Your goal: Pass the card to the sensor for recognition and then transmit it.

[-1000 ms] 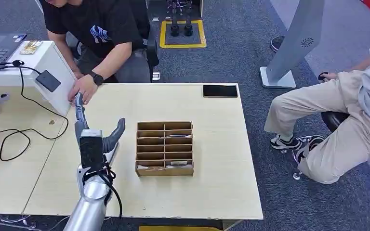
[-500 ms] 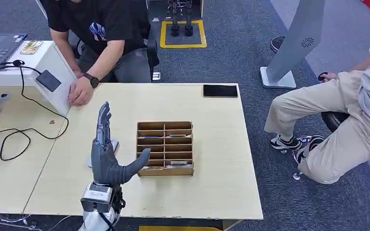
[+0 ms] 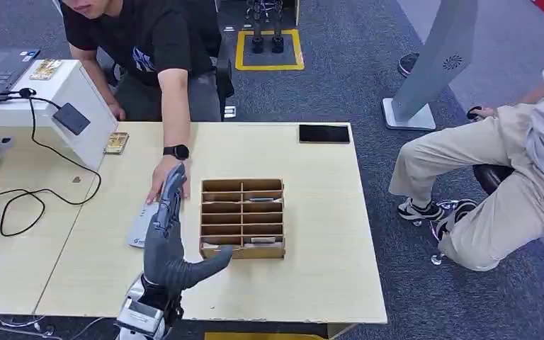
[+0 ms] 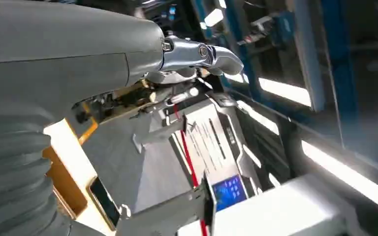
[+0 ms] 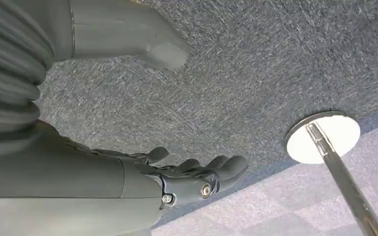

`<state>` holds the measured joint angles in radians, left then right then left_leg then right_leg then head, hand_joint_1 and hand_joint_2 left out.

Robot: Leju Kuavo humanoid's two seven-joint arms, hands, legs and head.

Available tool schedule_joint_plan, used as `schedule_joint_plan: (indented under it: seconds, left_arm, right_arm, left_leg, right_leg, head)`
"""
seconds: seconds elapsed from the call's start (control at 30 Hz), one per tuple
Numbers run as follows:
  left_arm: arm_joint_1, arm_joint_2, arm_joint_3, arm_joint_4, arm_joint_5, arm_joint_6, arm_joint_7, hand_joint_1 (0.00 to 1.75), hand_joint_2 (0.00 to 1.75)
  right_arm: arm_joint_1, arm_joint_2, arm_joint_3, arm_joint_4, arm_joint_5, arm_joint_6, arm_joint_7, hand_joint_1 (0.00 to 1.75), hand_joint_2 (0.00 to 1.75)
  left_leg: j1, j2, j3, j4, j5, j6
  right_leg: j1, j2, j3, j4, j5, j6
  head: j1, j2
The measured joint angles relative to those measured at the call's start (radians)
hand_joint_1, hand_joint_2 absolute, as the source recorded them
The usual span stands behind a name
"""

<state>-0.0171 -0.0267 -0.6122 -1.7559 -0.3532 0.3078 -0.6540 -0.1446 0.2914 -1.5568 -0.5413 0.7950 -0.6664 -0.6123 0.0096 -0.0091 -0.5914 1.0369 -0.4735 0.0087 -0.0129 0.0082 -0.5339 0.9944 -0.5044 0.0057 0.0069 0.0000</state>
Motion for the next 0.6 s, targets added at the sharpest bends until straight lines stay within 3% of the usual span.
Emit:
schedule_joint_plan:
  seconds: [0.13, 0.2, 0.3, 0.33, 0.6]
  left_arm:
    - [0.001, 0.031, -0.033, 0.002, -0.333, 0.097, 0.091, 0.00, 1.75]
    - [0.001, 0.042, -0.048, 0.003, -0.399, 0.114, 0.120, 0.00, 1.75]
    - [-0.033, 0.069, -0.085, 0.029, -0.685, 0.127, 0.300, 0.00, 1.75]
    - [-0.040, 0.079, -0.096, 0.039, -0.736, 0.127, 0.323, 0.00, 1.75]
    - [-0.105, 0.111, -0.200, 0.143, -0.901, 0.098, 0.450, 0.00, 1.75]
  right_arm:
    - [0.002, 0.000, 0.000, -0.002, 0.023, 0.000, 0.001, 0.00, 1.75]
    - [0.002, 0.000, 0.000, -0.004, 0.026, 0.000, 0.003, 0.00, 1.75]
    - [0.005, 0.002, 0.000, -0.011, 0.046, 0.000, 0.013, 0.00, 1.75]
    - [0.005, 0.003, 0.000, -0.013, 0.052, 0.000, 0.015, 0.00, 1.75]
    - [0.009, 0.014, 0.000, -0.033, 0.073, 0.000, 0.024, 0.00, 1.75]
  left_leg:
    - [0.000, 0.000, 0.000, 0.000, 0.000, 0.000]
    - [0.000, 0.000, 0.000, 0.000, 0.000, 0.000]
    - [0.000, 0.000, 0.000, 0.000, 0.000, 0.000]
    - [0.000, 0.000, 0.000, 0.000, 0.000, 0.000]
    - [0.000, 0.000, 0.000, 0.000, 0.000, 0.000]
  right_leg:
    - [0.000, 0.000, 0.000, 0.000, 0.000, 0.000]
    - [0.000, 0.000, 0.000, 0.000, 0.000, 0.000]
    - [0.000, -0.001, 0.000, 0.000, 0.000, 0.000]
    - [0.000, 0.000, 0.000, 0.000, 0.000, 0.000]
    - [0.000, 0.000, 0.000, 0.000, 0.000, 0.000]
  head:
    - [0.000, 0.000]
    - [0.000, 0.000]
    - [0.000, 0.000]
    - [0.000, 0.000]
    - [0.000, 0.000]
